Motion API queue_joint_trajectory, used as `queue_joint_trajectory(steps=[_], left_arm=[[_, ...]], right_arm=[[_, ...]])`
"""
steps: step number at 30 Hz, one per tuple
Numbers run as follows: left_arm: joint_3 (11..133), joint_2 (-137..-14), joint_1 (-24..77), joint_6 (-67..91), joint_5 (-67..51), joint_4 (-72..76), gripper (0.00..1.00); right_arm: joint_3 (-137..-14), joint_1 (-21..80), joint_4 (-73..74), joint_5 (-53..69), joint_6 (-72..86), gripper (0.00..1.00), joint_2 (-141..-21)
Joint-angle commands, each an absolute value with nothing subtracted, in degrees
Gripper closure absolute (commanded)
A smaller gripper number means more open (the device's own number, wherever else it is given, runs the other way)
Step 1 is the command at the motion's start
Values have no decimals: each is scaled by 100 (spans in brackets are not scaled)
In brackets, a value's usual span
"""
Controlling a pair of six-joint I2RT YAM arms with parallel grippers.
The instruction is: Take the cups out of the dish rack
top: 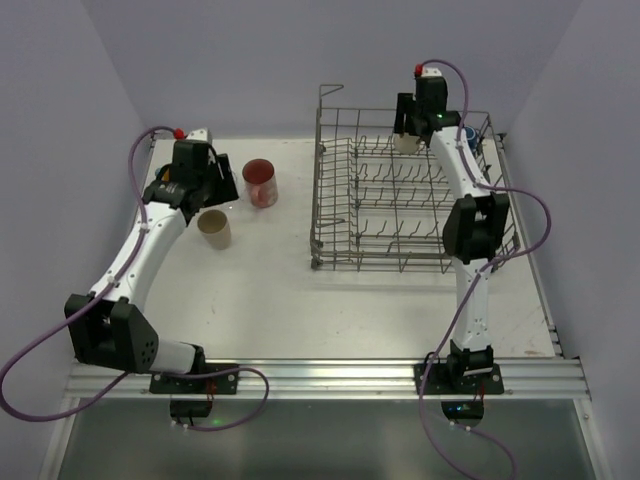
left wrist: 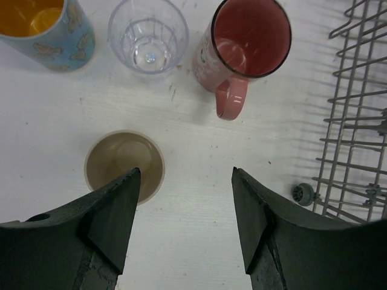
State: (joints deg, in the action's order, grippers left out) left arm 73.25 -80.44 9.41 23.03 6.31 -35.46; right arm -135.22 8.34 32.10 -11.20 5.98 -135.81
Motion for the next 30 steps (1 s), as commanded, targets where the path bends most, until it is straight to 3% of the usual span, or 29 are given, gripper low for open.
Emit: queue_joint_trajectory(steps=[1, 8, 11, 14, 17, 23, 30], left_arm=[[7664, -7875, 905, 2417, 598, -3471, 34], [7901, -7805, 1037, 2321, -455, -3350, 34], [7823, -7796, 1063, 2390, -2504, -2613, 34], [7305, -7665, 1134, 3265, -3984, -928, 34], [6707, -7585, 1292, 4258, -4603, 1068, 31], [6179, -8014, 1634, 5755, -5001, 3739, 30], [5950, -8393, 1863, 6846, -4940, 4895, 30]], right_arm=[[-13386, 914, 2918, -1617, 826, 100, -12544], [-12721, 1063, 3286, -1829, 1228, 100, -11482], [-11844, 1072, 3366, -1022, 1878, 100, -10622], [-10842, 1072, 3261, -37, 2635, 100, -9804], [-9706, 1072, 2753, 1035, 3364, 100, -9187], [-7587, 1072, 586, 2846, 4876, 100, -7780], [-6145, 1072, -1554, 3533, 6037, 100, -7093]])
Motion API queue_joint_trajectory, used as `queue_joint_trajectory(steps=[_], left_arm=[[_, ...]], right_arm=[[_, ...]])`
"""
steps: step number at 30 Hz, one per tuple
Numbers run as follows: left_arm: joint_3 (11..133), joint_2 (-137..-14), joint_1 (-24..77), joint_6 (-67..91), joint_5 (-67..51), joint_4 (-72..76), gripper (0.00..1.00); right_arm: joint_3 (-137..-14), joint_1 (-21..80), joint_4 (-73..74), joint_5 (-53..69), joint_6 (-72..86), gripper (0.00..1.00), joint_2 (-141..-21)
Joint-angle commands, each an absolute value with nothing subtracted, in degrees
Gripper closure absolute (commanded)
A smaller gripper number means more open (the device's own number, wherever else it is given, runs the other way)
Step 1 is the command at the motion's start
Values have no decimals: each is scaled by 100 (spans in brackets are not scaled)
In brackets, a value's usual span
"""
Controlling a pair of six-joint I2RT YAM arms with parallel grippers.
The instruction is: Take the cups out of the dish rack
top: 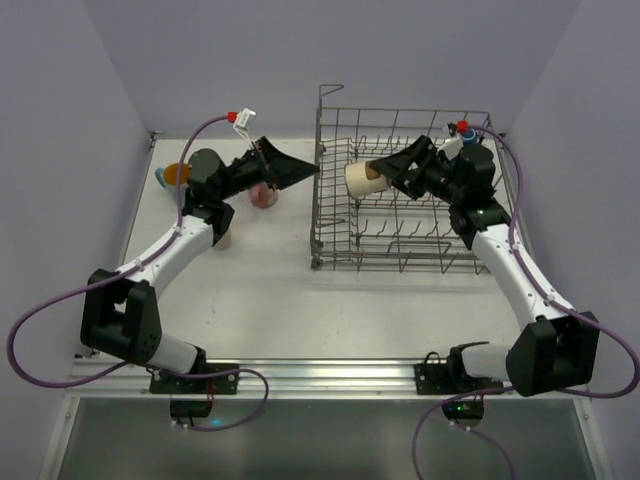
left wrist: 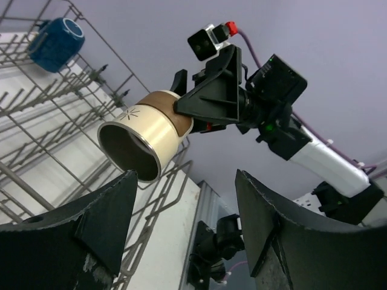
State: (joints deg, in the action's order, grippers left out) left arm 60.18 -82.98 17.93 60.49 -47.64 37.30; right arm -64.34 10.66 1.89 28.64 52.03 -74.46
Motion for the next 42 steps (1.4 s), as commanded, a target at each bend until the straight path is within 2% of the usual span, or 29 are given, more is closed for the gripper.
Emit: queue_joint_trajectory(steps=[1, 11, 26, 27, 29, 30, 31, 32, 35, 36, 38, 39, 42], left_arm=[[5950, -8420, 1881, 6942, -4905, 4904, 30], [6012, -8780, 2091, 7391, -4851, 5352, 30], [6618, -9272, 2513, 7708, -4711, 5695, 32], [6618, -9290, 2522, 7725, -4702, 5687, 35], [6653, -9325, 2522, 7743, -4711, 5591, 63], [6688, -9334, 2522, 7708, -4728, 5503, 86], [6723, -9317, 2514, 7577, -4746, 5224, 100], [6732, -9290, 2479, 7489, -4729, 5125, 100], [6732, -9010, 2303, 6971, -4606, 4247, 100], [6732, -8817, 2224, 6674, -4605, 4071, 100], [6724, -8614, 1926, 6374, -4588, 3369, 100], [6715, -8422, 1812, 6111, -4640, 3157, 100], [6619, -7939, 1311, 5602, -4746, 2410, 100]], right_arm=[[-6065, 1072, -1721, 3577, 6125, 100, -7084], [-5924, 1107, -3110, 4271, 6996, 100, -7602], [-6293, 1617, -3024, 4166, 6847, 100, -8121], [-6345, 1678, -2954, 4140, 6690, 100, -8121], [-6407, 1731, -2595, 4035, 6496, 100, -8086], [-6477, 1766, -2480, 3956, 6339, 100, -8077], [-6512, 1767, -2270, 3938, 6259, 100, -8060], [-6556, 1784, -2154, 3920, 6171, 99, -8051], [-6793, 1793, -1286, 3657, 5540, 55, -7946], [-6977, 1793, -987, 3395, 5389, 31, -7928], [-7162, 1793, -214, 3069, 4968, 9, -7893], [-7320, 1784, -20, 2841, 4905, 1, -7893], [-7558, 1775, 701, 2498, 4553, 1, -7910]])
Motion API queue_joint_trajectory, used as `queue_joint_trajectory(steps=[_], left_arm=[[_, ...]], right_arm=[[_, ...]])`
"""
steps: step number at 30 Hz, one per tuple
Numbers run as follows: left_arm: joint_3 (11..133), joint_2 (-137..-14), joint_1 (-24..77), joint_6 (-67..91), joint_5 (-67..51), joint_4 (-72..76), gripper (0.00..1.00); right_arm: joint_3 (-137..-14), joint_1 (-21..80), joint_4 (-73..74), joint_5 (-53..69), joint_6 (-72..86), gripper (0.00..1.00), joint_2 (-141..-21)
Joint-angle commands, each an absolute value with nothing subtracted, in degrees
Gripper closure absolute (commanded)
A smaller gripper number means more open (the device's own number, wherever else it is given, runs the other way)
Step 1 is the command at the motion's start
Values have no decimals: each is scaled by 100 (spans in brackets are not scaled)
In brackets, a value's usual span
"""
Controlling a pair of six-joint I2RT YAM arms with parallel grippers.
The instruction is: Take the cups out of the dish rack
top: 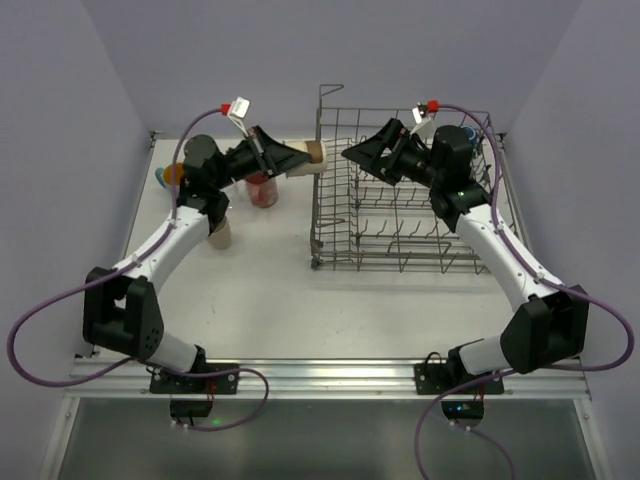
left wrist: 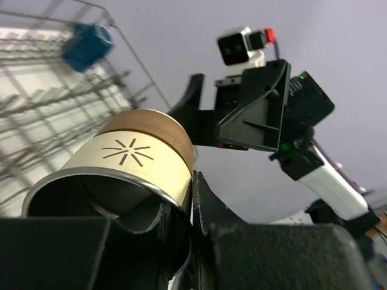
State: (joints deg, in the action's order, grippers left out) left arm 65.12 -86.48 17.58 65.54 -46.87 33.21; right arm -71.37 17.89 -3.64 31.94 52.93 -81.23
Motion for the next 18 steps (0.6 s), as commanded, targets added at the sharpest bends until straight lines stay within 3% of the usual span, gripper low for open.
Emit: queue_joint_trajectory(steps=[1, 5, 7, 10, 12, 18], left_arm=[[6627, -7815, 1083, 5407, -4711, 1860, 100], [7187, -7383, 826, 3880, -3731, -923, 100], [7548, -7199, 826, 3148, -2080, -2635, 100], [7542, -6918, 809, 3006, -65, -3880, 100], [7261, -6751, 739, 3128, 917, -4356, 100], [6601, -6469, 151, 3462, 1389, -4430, 100]], right_arm=[[-7593, 1767, 912, 2279, 4483, 1, -7919], [-7830, 1775, 1396, 1759, 4080, 1, -7910], [-7971, 1767, 1782, 1504, 3930, 1, -7954], [-8235, 1740, 2152, 1161, 3692, 1, -8033], [-8454, 1732, 2328, 985, 3534, 1, -8086], [-8596, 1661, 2645, 589, 3182, 1, -8077]])
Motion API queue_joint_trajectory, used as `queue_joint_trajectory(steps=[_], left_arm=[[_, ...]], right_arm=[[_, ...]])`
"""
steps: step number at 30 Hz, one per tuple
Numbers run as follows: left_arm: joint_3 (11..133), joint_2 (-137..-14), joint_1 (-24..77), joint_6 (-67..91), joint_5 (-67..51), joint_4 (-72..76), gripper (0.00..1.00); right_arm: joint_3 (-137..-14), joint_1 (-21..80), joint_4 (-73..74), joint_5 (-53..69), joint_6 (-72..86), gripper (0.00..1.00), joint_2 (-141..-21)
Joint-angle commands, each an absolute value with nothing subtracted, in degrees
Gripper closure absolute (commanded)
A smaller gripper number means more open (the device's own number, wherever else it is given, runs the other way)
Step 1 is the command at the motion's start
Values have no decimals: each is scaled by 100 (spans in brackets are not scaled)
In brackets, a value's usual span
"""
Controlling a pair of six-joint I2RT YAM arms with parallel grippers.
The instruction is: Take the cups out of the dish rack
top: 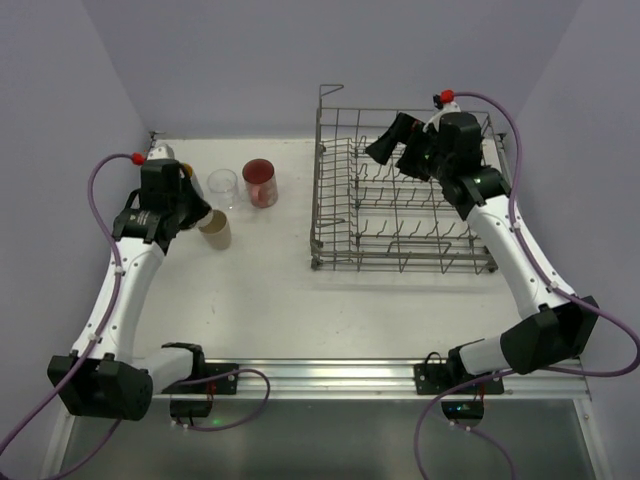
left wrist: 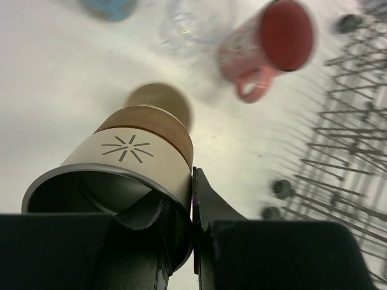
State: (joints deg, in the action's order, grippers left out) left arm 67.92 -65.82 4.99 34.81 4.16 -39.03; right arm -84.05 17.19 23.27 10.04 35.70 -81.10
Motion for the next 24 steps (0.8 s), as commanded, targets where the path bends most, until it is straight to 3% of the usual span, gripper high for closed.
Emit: queue_joint_trajectory(steps=[1, 9, 24], left_arm=[[6583, -6451, 71, 3489, 1380, -4412, 100], [6390, -6530, -342, 3867, 1924, -4307, 100], [6355, -8191, -958, 4157, 1231, -3692, 100]], right_arm=[[-8587, 1644, 2654, 598, 3138, 1, -8077], [-8516, 1380, 2751, 554, 2900, 1, -8121], [-9281, 976, 3234, -255, 2435, 1, -8868]])
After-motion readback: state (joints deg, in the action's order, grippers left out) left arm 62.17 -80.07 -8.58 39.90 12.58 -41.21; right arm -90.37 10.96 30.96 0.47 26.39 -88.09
